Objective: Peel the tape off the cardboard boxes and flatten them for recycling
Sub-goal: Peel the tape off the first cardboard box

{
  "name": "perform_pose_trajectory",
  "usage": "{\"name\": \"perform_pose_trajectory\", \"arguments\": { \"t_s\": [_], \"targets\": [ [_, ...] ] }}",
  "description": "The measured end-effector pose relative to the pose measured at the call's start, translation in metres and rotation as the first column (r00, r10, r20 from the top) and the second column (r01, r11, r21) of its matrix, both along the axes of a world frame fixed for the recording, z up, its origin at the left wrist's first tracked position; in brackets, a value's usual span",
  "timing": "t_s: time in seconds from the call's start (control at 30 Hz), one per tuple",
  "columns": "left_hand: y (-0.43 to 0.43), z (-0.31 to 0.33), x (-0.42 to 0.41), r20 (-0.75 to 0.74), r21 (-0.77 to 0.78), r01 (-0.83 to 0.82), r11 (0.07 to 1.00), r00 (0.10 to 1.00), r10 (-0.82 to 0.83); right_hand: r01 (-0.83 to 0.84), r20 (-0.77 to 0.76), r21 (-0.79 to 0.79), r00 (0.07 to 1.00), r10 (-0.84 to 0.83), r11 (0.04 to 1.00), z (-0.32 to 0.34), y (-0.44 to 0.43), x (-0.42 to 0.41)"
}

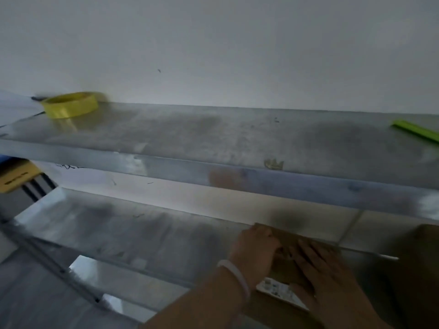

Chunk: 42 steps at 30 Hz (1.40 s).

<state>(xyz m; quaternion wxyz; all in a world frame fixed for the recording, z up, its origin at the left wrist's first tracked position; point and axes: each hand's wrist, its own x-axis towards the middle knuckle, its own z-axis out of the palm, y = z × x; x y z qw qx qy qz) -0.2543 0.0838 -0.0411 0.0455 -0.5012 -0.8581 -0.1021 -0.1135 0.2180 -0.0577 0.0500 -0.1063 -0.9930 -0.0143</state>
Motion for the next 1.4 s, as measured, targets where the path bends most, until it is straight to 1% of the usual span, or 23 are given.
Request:
{"name": "perform_pose_trajectory", "arguments": {
  "t_s": [0.07,0.1,0.17,0.23,0.3,0.4,0.47,0.53,0.57,0.6,0.67,0.7,0.73,0.8,0.87,0.93,1.03,1.1,1.13,1.17,1.23,1.3,1.4],
  "targets": [
    [-0.002,0.0,-0.004,-0.042,-0.022,0.019,1.0,0.999,-0.02,0.001,0.035,-0.016,0.999,-0.001,1.0,-0.002,0.0,0.0],
    [-0.003,0.0,-0.005,-0.021,0.014,0.028,1.0,0.999,-0.027,0.0,0.036,-0.03,0.999,0.002,1.0,-0.004,0.001,0.0],
    [-0.008,-0.002,-0.008,0.108,0.167,-0.009,0.986,0.994,-0.009,0.009,0.072,-0.035,0.997,-0.007,0.999,-0.004,0.002,-0.001],
    [-0.014,-0.002,-0.015,0.289,0.341,-0.159,0.927,0.956,0.058,0.019,0.105,-0.035,0.994,-0.016,0.999,-0.005,0.004,0.0],
    [-0.021,-0.002,-0.023,0.387,0.436,-0.313,0.844,0.912,0.138,0.047,0.123,-0.05,0.992,-0.04,0.998,-0.006,0.005,0.0],
    [-0.037,-0.004,-0.034,0.426,0.477,-0.444,0.759,0.872,0.243,0.072,0.155,-0.095,0.986,-0.057,0.993,-0.008,0.006,-0.001],
    [-0.045,-0.006,-0.035,0.38,0.489,-0.427,0.76,0.889,0.255,0.06,0.16,-0.107,0.986,-0.043,0.992,-0.012,0.007,-0.003],
    [-0.048,-0.009,-0.031,0.339,0.49,-0.362,0.794,0.917,0.209,0.05,0.134,-0.1,0.99,-0.037,0.994,-0.015,0.008,-0.004],
    [-0.046,-0.011,-0.028,0.357,0.484,-0.346,0.804,0.917,0.179,0.059,0.134,-0.098,0.99,-0.045,0.993,-0.015,0.008,-0.005],
    [-0.043,-0.011,-0.023,0.411,0.468,-0.359,0.808,0.897,0.161,0.068,0.132,-0.098,0.99,-0.055,0.993,-0.013,0.008,-0.006],
    [-0.034,-0.012,-0.017,0.561,0.411,-0.434,0.802,0.814,0.153,0.082,0.12,-0.101,0.99,-0.07,0.991,-0.008,0.005,-0.008],
    [-0.03,-0.013,-0.016,0.597,0.388,-0.458,0.8,0.786,0.161,0.091,0.115,-0.109,0.99,-0.078,0.99,-0.007,0.002,-0.009],
    [-0.026,-0.014,-0.015,0.588,0.376,-0.455,0.807,0.79,0.172,0.101,0.113,-0.117,0.99,-0.088,0.988,-0.005,0.001,-0.011],
    [-0.019,-0.011,-0.011,0.498,0.393,-0.387,0.834,0.852,0.161,0.12,0.106,-0.121,0.989,-0.107,0.985,-0.005,-0.003,-0.013],
    [-0.014,-0.007,-0.006,0.342,0.415,-0.265,0.871,0.932,0.121,0.125,0.107,-0.12,0.988,-0.113,0.985,-0.006,-0.005,-0.013],
    [-0.009,-0.007,-0.001,0.197,0.408,-0.158,0.899,0.977,0.082,0.128,0.105,-0.131,0.988,-0.115,0.983,-0.007,-0.006,-0.012],
    [-0.005,-0.006,0.003,0.18,0.358,-0.038,0.933,0.983,-0.029,0.128,0.102,-0.14,0.988,-0.114,0.982,-0.007,-0.006,-0.011],
    [-0.005,-0.005,0.003,0.127,0.329,0.066,0.942,0.985,-0.114,0.126,0.098,-0.136,0.989,-0.113,0.983,-0.007,-0.006,-0.01],
    [-0.006,-0.006,0.002,0.108,0.336,0.091,0.937,0.985,-0.134,0.126,0.097,-0.137,0.989,-0.114,0.983,-0.007,-0.006,-0.01],
    [-0.006,-0.007,0.002,0.106,0.36,0.095,0.928,0.984,-0.142,0.127,0.096,-0.142,0.989,-0.114,0.982,-0.007,-0.006,-0.01],
    [-0.008,-0.011,0.003,0.19,0.39,0.049,0.919,0.973,-0.132,0.129,0.096,-0.158,0.989,-0.115,0.979,-0.007,-0.006,-0.009],
    [-0.008,-0.014,0.003,0.262,0.376,0.03,0.926,0.955,-0.137,0.128,0.094,-0.152,0.989,-0.114,0.98,-0.007,-0.007,-0.009],
    [-0.006,-0.011,0.0,0.242,0.309,0.083,0.948,0.957,-0.162,0.128,0.097,-0.151,0.989,-0.114,0.98,-0.006,-0.008,-0.009]
  ]
}}
